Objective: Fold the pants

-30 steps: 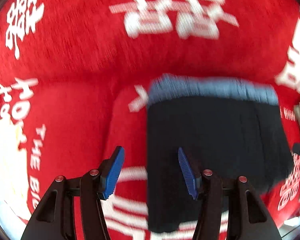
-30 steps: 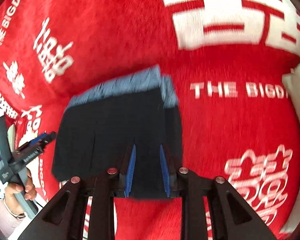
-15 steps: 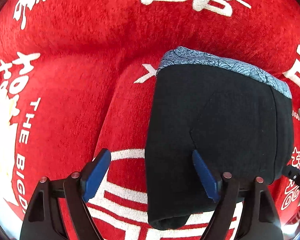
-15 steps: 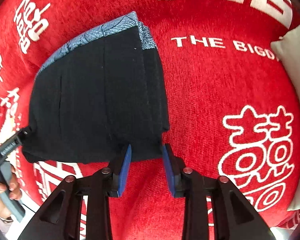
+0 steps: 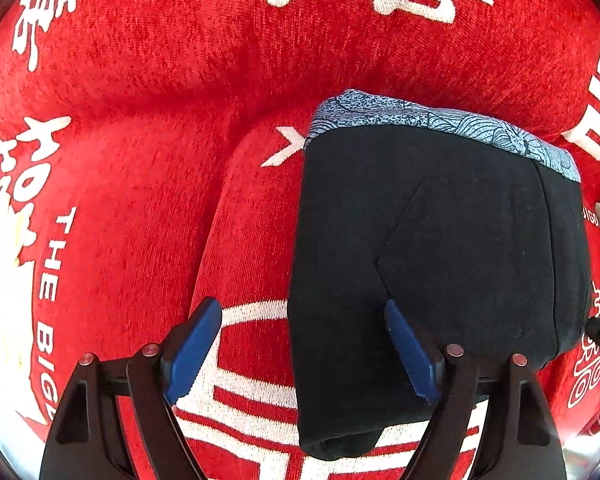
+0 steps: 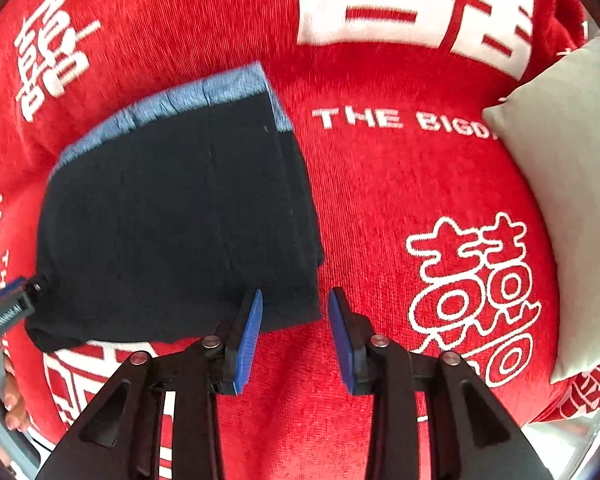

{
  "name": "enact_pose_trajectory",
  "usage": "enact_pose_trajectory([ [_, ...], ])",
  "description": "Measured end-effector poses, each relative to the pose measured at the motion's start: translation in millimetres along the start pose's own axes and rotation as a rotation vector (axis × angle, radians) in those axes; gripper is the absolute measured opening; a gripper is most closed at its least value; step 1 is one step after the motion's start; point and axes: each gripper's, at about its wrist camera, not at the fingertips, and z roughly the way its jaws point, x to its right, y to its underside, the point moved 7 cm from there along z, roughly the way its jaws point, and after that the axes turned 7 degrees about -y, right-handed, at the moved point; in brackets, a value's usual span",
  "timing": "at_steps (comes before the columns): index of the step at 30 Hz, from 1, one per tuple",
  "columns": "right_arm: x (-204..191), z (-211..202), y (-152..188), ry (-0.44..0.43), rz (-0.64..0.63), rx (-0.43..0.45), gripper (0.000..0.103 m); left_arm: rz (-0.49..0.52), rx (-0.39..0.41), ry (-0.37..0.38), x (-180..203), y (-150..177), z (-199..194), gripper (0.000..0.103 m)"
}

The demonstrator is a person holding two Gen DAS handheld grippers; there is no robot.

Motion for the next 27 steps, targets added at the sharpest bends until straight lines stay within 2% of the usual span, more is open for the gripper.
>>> enact_pose_trajectory([
  [3,-10,-3,-1,-0.010,0.005,0.023,0.038,0.020,0.007,-0.008,1,-1,-1,0.085],
  [8,-16,15,-11,-0.019,-0.014,0.007,0.038,0.016,0.004,-0.015,2,-3,-1,0.085],
  [13,-15,25,-17,-0.033,-0.058,-0.003,0.042,0.026,0.001,-0.057,7,-5,-4,0.085],
  [17,-7,31,-26,-0.051,-0.071,-0.025,0.056,0.008,-0.015,-0.072,6,-5,-3,0.088],
  [19,-1,33,-30,-0.099,-0.043,-0.046,0.060,0.001,-0.025,-0.091,3,-7,-1,0.094],
  [25,22,24,-41,-0.228,-0.021,-0.073,0.062,0.022,-0.055,-0.091,4,-10,-4,0.094],
  [27,37,21,-41,-0.302,0.002,-0.104,0.062,0.030,-0.062,-0.066,3,-14,-8,0.094],
])
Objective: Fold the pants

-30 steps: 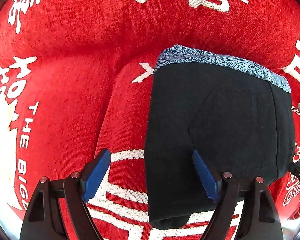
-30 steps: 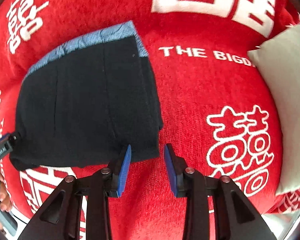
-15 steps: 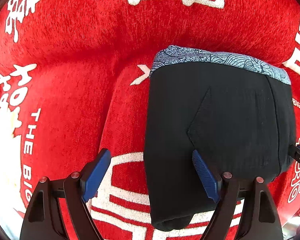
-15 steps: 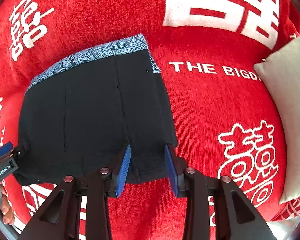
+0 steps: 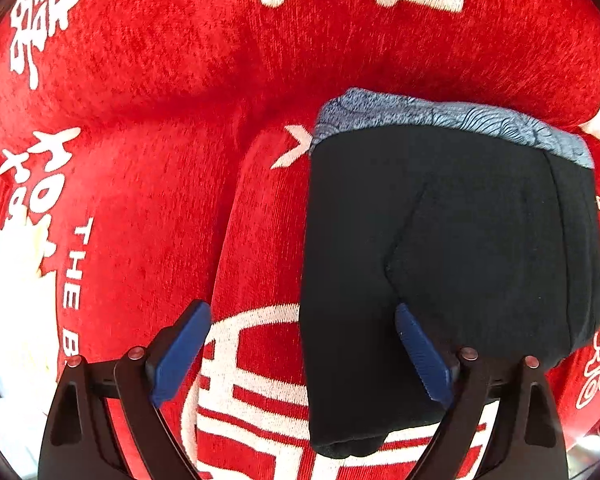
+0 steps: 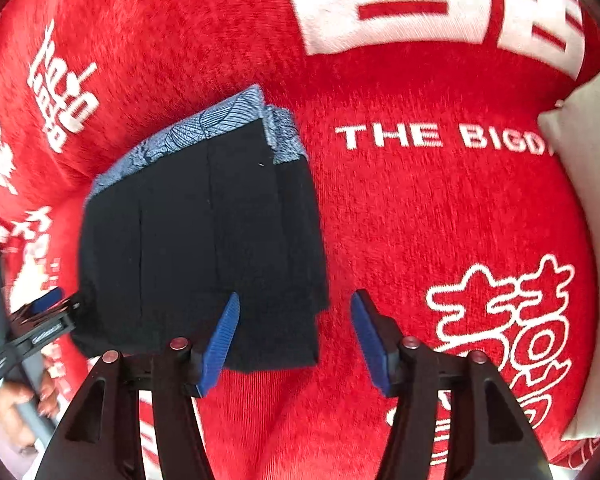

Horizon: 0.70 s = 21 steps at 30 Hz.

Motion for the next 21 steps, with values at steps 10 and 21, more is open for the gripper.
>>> enact_pose_trajectory([
  [10,25,10,-27,-0.340,0.109,-0.047,0.063,0.001,-0.074,0.408,11,-27,-6,0.094],
  [21,34,52,-32,-0.576,0.097,-0.174,0.063,-0.017,-0.197,0.647,-3,-43,42,0.094],
])
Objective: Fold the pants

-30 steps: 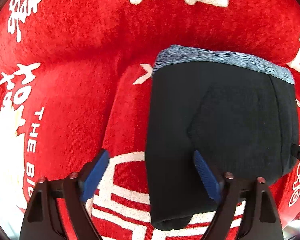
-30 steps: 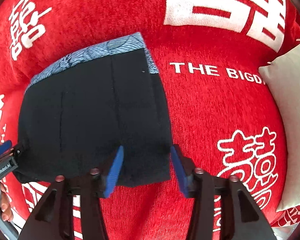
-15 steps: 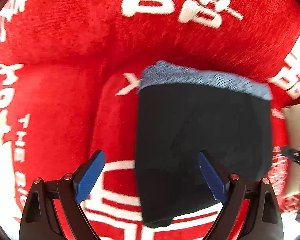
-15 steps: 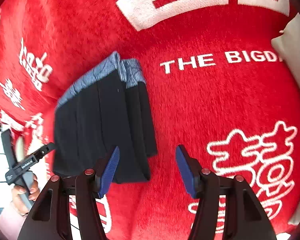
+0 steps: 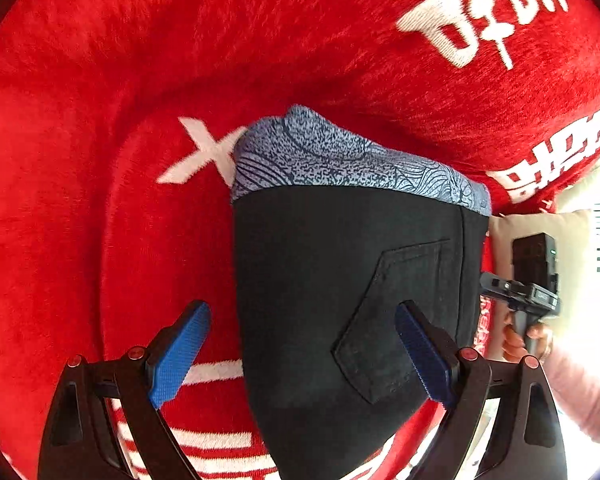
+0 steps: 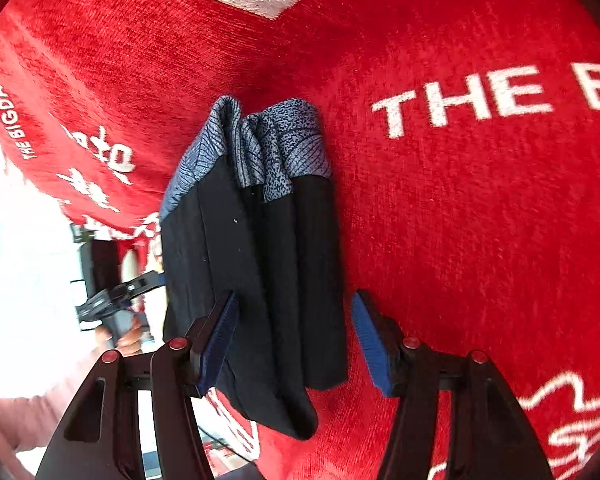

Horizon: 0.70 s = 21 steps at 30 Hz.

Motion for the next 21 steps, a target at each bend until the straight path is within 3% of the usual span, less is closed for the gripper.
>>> enact_pose_trajectory([
  [7,-9,17,-11,-0.044,-0.069,-0.036,0.067,0.108,-0.063,0.019,18,4,20,0.094],
  [13,0,12,-16,-0.049,-0.025,-0.039,0.067,0.071,-0.021,-0.003,24,3,19,0.094],
  [17,4,2,-11,0.002,0.004,-0.025,0.063,0.049,0.000,-0.042,24,7,15,0.094],
  [21,-4,2,-9,0.031,0.041,-0.002,0.049,0.050,0.039,-0.076,24,9,4,0.077],
])
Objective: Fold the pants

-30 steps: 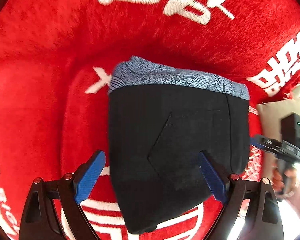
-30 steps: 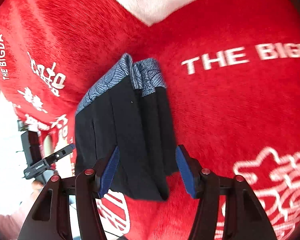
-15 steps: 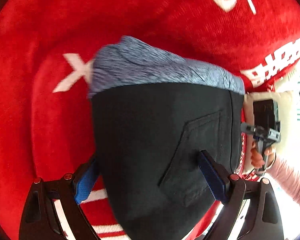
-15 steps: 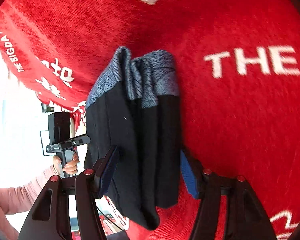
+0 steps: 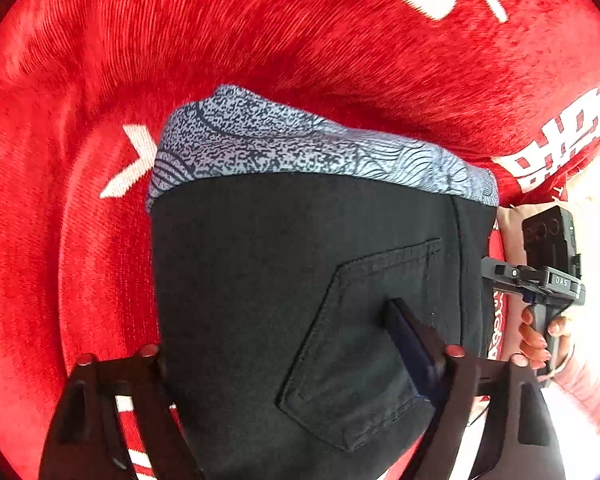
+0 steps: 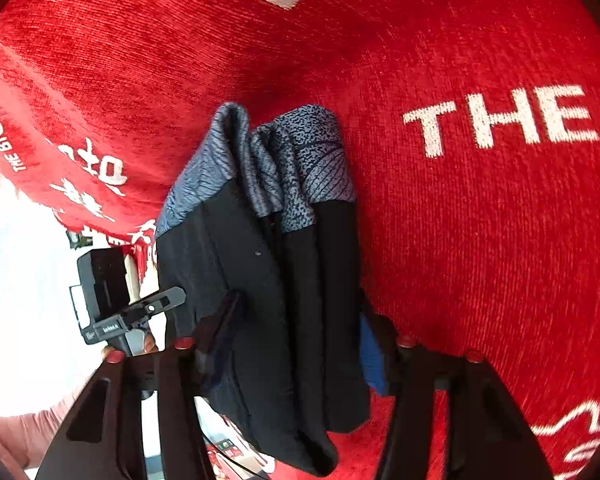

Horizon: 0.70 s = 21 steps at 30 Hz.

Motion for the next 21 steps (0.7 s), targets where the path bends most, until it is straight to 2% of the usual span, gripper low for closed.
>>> enact_pose_trajectory([
  [1,-3,-3,1,0.005,-0.004,0.006,0.047,0.011,0.014,-0.008,2,1,-5,0.070],
  [4,-15,-8,4,0.009,-0.023,0.015,0.042,0.033,0.041,-0.028,1,5,-21,0.057],
  [6,-24,-14,8,-0.015,-0.020,0.026,0.039,0.029,0.052,-0.026,-4,8,-33,0.053],
  [14,-48,-27,30,-0.049,-0.021,0.028,0.038,0.036,0.083,-0.036,-1,25,-73,0.051],
  [21,-67,-55,69,-0.082,-0.026,0.040,0.038,0.058,0.102,-0.043,17,57,-110,0.051],
])
